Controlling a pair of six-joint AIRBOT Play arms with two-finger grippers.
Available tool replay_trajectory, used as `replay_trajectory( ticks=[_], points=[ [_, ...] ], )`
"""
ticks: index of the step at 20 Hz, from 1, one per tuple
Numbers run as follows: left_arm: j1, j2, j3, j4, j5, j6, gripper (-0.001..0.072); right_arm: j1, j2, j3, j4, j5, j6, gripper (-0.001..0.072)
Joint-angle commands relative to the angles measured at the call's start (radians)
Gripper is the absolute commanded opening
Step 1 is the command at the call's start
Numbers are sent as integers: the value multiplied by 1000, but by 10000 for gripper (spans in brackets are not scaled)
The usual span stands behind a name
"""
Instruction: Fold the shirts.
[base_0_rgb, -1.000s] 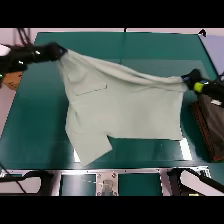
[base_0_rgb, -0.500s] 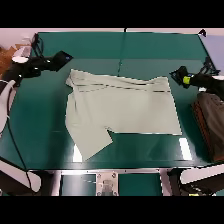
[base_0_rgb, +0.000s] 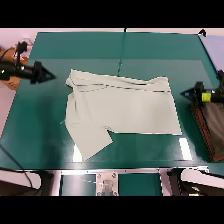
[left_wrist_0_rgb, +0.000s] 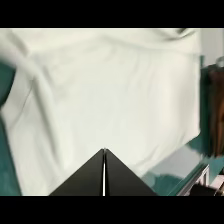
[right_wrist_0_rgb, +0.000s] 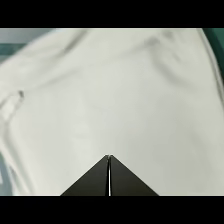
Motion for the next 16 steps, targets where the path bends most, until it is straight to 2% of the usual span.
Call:
replay_trajectory(
  ticks=[1, 2, 3, 4, 5, 6, 9, 10, 11, 12, 14, 16],
  points=[
    [40, 227, -346, 144, 80, 35, 24, -115, 177, -175, -193, 30, 17, 18],
    [55, 281, -455, 159, 128, 34, 28, -156, 208, -201, -220, 29, 17, 19],
    [57, 312, -534, 181, 174, 37, 262, -190, 225, -219, -233, 21, 17, 20],
    [53, 326, -598, 196, 224, 26, 610, -224, 232, -232, -232, 14, 17, 83],
    [53, 326, -639, 196, 255, 26, 630, -249, 232, -240, -233, 6, 17, 192],
    [53, 326, -674, 184, 287, 26, 630, -266, 232, -245, -233, -8, 16, 214],
    [16, 293, -730, 167, 369, 26, 630, -282, 218, -246, -259, -42, 5, 216],
    [-2, 274, -739, 166, 389, 27, 630, -282, 209, -246, -280, -49, 5, 251],
    [-26, 248, -743, 158, 414, 27, 630, -282, 196, -246, -303, -54, 5, 328],
    [-53, 217, -742, 138, 435, 31, 629, -282, 178, -246, -312, -54, 5, 332],
    [-109, 152, -742, 55, 455, 92, 629, -282, 131, -246, -312, -52, 3, 335],
    [-141, 101, -742, 6, 438, 143, 629, -281, 87, -246, -312, -33, -35, 391]
  ],
)
